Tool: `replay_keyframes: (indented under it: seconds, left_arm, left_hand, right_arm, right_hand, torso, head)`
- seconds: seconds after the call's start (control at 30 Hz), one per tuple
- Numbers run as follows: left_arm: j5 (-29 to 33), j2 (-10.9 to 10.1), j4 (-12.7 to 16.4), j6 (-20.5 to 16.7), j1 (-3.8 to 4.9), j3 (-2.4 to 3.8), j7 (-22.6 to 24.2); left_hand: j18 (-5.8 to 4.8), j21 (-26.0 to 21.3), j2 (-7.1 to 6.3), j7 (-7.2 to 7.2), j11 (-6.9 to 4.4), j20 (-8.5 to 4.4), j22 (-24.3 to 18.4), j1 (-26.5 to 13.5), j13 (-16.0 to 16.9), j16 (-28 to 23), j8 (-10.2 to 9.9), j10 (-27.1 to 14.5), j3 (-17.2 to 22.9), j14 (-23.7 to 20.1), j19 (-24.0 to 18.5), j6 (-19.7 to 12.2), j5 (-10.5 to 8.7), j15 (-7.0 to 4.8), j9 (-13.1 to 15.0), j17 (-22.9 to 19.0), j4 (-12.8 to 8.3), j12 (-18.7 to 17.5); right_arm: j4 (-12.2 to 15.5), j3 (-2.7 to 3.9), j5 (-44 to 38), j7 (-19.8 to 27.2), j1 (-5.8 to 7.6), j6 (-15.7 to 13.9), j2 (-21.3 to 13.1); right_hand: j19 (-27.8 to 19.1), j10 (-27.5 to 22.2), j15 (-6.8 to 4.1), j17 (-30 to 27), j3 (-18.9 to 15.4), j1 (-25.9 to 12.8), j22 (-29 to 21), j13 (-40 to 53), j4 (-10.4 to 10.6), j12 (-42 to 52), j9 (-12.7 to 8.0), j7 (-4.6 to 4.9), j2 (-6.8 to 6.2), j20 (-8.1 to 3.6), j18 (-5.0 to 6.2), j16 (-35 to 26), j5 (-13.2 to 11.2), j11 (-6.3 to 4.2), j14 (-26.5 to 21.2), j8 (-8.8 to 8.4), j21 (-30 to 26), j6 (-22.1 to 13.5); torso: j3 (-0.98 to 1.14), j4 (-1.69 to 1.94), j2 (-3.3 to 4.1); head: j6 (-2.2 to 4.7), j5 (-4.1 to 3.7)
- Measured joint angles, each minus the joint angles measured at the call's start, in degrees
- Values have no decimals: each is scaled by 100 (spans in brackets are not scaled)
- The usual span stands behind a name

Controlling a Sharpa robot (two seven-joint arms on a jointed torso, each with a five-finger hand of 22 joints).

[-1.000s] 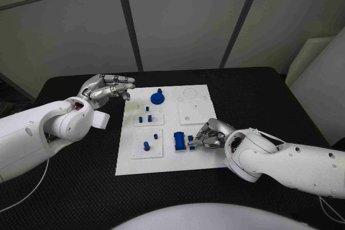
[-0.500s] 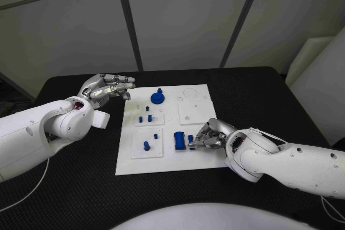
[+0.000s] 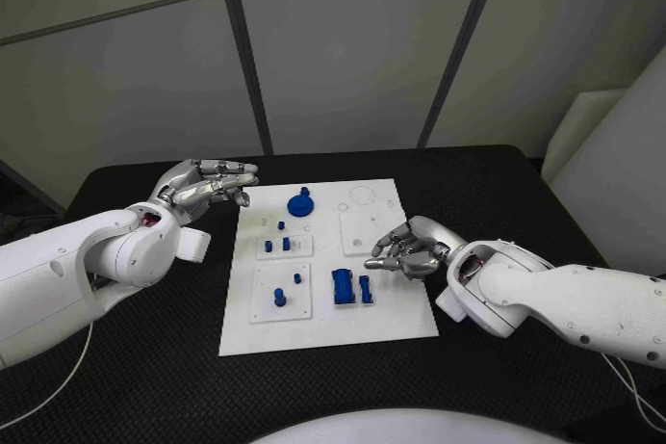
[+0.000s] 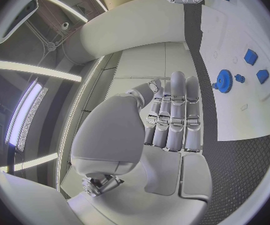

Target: Assemble the parts on the task board

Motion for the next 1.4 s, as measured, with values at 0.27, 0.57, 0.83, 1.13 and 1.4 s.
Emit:
replay_keyframes:
  seconds: [0.27, 0.57, 0.83, 1.13, 1.4]
  left_arm:
    - [590, 370, -640, -1, -4, -38, 76]
    - [1248, 1134, -1786, -132, -44, -55, 374]
    - [1566, 1624, -2332, -293, -147, -57, 637]
    - [1644, 1665, -2273, -381, -192, -63, 705]
    - [1561, 1349, -1399, -799, -259, -117, 728]
  left_hand:
    - [-3, -1289, -55, 71, 193, 281, -813, -164, -10, -1688, -122, -235, -175, -764, -861, -177, -41, 339, -76, -748, 175, -67]
    - [-257, -2654, 15, 15, 252, 726, -1893, -239, -15, -3226, -144, -552, -382, -1502, -1854, -380, -49, 621, -228, -1410, 382, -73]
    - [-358, -3597, 80, -104, 116, 942, -3572, -1375, -15, -3872, -174, -2033, -1365, -3798, -3879, -1957, 885, 552, -293, -2010, 1328, -91]
    - [-362, -3812, 690, -877, -517, -149, -4908, -5561, -357, -4163, -533, -5440, -2724, -6115, -5282, -5107, 132, -109, -615, -2284, 740, -468]
    - [-361, -3812, 697, -888, -521, -690, -5001, -7364, -367, -4163, -533, -6842, -2741, -6798, -5348, -6174, -353, -117, -620, -2286, 387, -468]
  right_arm:
    - [-1376, 6, 2018, 1328, 462, 308, 593]
    - [-3228, 16, 3525, 2306, 626, 683, 1744]
    - [-4234, 16, 4076, 2686, 641, 1103, 2424]
    - [-4260, 4, 4220, 2764, 628, 1219, 2479]
    - [-3399, -62, 4372, 2869, 597, 846, 2113]
  right_hand:
    - [-1047, -583, 552, -1224, -41, 691, -1954, -1880, -460, -1527, -835, 342, 516, 522, 127, -2215, 30, 473, -952, 0, -2988, -274]
    - [-1947, -803, 897, -2378, -272, 646, -3535, -3566, -899, -2273, -1943, 300, 864, 903, 127, -3932, 131, 621, -1670, 0, -3757, -406]
    - [-2927, -2007, 994, -3146, -549, -307, -4815, -4630, -850, -2317, -2900, 317, 1077, 1231, 126, -4390, 150, 601, -2687, -19, -3778, -1205]
    - [-5907, -5484, 247, -3503, 364, -5215, -6479, -5062, -1474, -2645, -3623, -583, 488, 250, -703, -4732, -283, -150, -6226, -357, -4123, -4693]
    - [-7162, -6534, 238, -3505, 903, -7181, -7169, -5068, -1536, -2645, -3625, -588, 434, -341, -772, -4732, -284, -155, -7330, -357, -4123, -5735]
  torso:
    - [-64, -21, -208]
    - [-120, -49, -463]
    - [-112, -32, -583]
    - [-88, -11, -592]
    - [15, -61, -575]
  head:
    - [310, -39]
    - [748, 68]
    - [889, 158]
    - [878, 227]
    - [894, 492]
